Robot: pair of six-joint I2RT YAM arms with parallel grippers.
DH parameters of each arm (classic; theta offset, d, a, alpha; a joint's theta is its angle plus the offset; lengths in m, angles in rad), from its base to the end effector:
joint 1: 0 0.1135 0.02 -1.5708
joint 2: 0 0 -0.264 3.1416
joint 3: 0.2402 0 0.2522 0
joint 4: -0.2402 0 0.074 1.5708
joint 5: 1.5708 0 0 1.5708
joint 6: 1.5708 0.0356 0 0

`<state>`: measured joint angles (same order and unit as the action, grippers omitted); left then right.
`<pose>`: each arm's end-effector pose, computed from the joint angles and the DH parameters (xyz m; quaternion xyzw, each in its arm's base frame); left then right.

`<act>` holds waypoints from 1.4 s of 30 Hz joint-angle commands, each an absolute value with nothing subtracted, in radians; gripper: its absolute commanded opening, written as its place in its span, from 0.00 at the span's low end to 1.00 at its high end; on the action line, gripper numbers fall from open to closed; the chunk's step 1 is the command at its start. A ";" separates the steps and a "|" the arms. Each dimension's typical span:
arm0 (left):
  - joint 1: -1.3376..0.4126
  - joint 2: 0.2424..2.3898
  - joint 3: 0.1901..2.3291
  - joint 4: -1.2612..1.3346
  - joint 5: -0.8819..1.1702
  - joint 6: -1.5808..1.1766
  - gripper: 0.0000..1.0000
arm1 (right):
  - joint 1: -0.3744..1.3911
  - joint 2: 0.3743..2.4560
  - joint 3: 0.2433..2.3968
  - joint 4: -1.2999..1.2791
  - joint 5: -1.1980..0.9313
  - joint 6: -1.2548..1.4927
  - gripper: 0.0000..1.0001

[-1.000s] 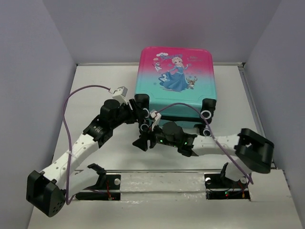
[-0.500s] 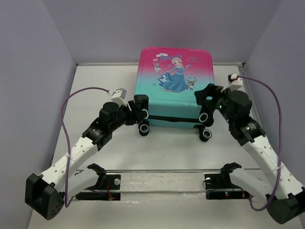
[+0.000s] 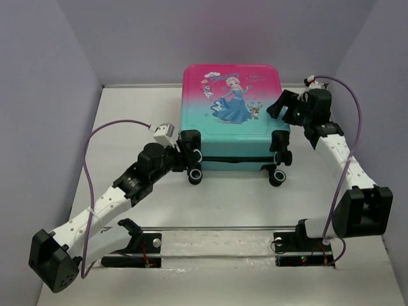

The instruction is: Pack the luggage

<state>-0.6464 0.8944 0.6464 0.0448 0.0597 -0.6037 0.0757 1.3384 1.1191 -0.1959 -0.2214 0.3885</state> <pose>0.1697 -0.1307 0.2953 0.0354 0.7743 -0.3883 0.4985 0.3094 0.0313 0.3318 0.0701 0.8318 0.2149 0.5070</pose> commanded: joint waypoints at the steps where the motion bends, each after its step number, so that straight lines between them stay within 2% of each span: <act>1: -0.823 0.890 0.675 0.271 0.215 -0.541 0.06 | 0.106 1.512 1.248 -0.110 -0.604 0.434 0.83; 3: -0.865 0.919 0.686 0.293 0.203 -0.549 0.06 | 0.123 1.630 1.315 -0.091 -0.739 0.446 0.82; 6: -0.937 0.963 0.706 0.331 0.186 -0.561 0.06 | 0.159 1.777 1.504 -0.104 -0.803 0.454 0.85; 9: -0.994 1.014 0.747 0.356 0.167 -0.566 0.06 | 0.189 1.899 1.712 -0.153 -0.841 0.501 0.98; 10: -1.006 1.023 0.756 0.362 0.167 -0.566 0.06 | 0.189 1.899 1.713 -0.153 -0.822 0.506 0.99; 13: -1.015 1.054 0.805 0.370 0.134 -0.561 0.06 | 0.199 1.930 1.906 -0.256 -0.776 0.486 1.00; 16: -1.015 1.074 0.830 0.373 0.100 -0.555 0.06 | 0.199 1.855 1.913 -0.264 -0.710 0.447 1.00; 20: -1.009 1.098 0.857 0.385 0.057 -0.555 0.06 | 0.199 1.662 1.823 -0.255 -0.666 0.333 1.00; 22: -1.003 1.114 0.862 0.408 0.055 -0.564 0.06 | 0.209 1.512 1.667 -0.200 -0.634 0.316 1.00; 23: -1.000 1.117 0.867 0.416 0.052 -0.566 0.06 | 0.225 1.450 1.591 -0.166 -0.620 0.310 0.96; 24: -0.996 1.127 0.867 0.420 0.052 -0.572 0.06 | 0.251 1.333 1.425 -0.128 -0.602 0.311 0.92; 26: -0.979 1.137 0.877 0.448 0.063 -0.591 0.06 | 0.282 1.220 1.260 -0.013 -0.575 0.330 0.78; 28: -0.968 1.155 0.890 0.453 0.069 -0.601 0.06 | 0.305 1.097 1.076 0.085 -0.571 0.344 0.74; 32: -0.953 1.173 0.914 0.457 0.066 -0.610 0.06 | 0.305 1.039 1.002 0.010 -0.540 0.328 0.91; 33: -0.948 1.175 0.914 0.457 0.058 -0.615 0.06 | 0.317 1.025 0.991 0.003 -0.535 0.330 0.90; 34: -0.945 1.177 0.914 0.466 0.048 -0.620 0.06 | 0.352 1.003 0.927 0.008 -0.538 0.337 0.84; 35: -0.942 1.178 0.914 0.472 0.041 -0.633 0.06 | 0.380 0.944 0.878 0.032 -0.531 0.354 0.60; 38: -0.928 1.186 0.922 0.500 0.037 -0.655 0.06 | 0.460 0.856 0.706 0.151 -0.444 0.386 0.30; 39: -0.925 1.193 0.936 0.505 0.040 -0.664 0.06 | 0.500 0.826 0.601 0.182 -0.404 0.420 0.17; 41: -0.925 1.201 0.959 0.508 0.044 -0.669 0.06 | 0.582 0.834 0.473 0.292 -0.364 0.465 0.08; 42: -0.925 1.203 0.962 0.514 0.043 -0.679 0.06 | 0.622 0.851 0.453 0.322 -0.307 0.465 0.07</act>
